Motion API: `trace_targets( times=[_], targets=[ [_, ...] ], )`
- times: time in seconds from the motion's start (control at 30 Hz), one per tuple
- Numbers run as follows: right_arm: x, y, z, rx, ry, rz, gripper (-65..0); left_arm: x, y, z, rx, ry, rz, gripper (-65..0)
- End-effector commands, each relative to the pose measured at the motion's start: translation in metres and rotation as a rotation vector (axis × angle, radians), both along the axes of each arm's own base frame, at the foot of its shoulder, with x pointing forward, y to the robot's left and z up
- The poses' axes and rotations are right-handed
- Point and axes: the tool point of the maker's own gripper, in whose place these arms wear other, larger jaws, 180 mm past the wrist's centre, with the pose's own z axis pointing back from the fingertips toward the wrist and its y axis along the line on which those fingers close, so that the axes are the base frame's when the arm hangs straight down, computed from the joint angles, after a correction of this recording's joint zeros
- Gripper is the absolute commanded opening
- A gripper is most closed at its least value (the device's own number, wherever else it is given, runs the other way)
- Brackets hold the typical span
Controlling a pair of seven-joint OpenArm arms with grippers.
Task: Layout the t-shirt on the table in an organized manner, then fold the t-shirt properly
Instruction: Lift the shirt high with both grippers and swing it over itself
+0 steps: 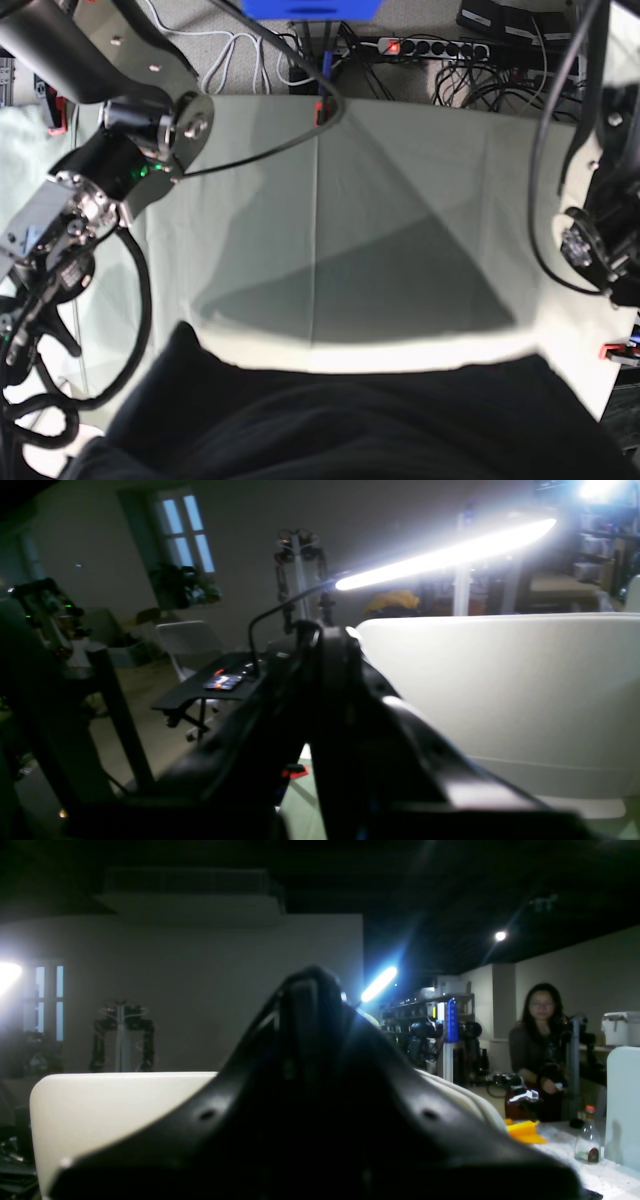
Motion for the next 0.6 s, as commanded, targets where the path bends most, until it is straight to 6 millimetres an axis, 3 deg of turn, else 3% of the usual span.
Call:
trace_targets(
  times=[0.0, 0.07, 0.17, 0.37, 0.57],
  targets=[
    [-0.009, 0.002, 0.017, -0.005, -0.069, 0.005, -65.0, -0.011, 0.008, 0.016, -0.009, -0.070, 0.017, -64.9],
    [-0.008, 0.002, 0.014, -0.005, -0.060, 0.007, -65.0, -0.015, 0.021, 0.011, -0.047, -0.062, 0.044, -64.9],
    [-0.003, 0.002, 0.008, 0.000, -0.040, 0.011, -65.0, -0.014, 0.034, -0.013, -0.085, -0.004, 0.068, -64.9],
    [0.025, 0.000, -0.020, 0.029, 0.058, 0.036, -65.0, -0.001, 0.029, -0.067, -0.082, 0.104, 0.052, -64.9],
    [0.066, 0.001, -0.070, 0.077, 0.213, 0.076, -65.0, 0.011, 0.016, -0.110, -0.116, 0.182, 0.013, -64.9]
  ],
)
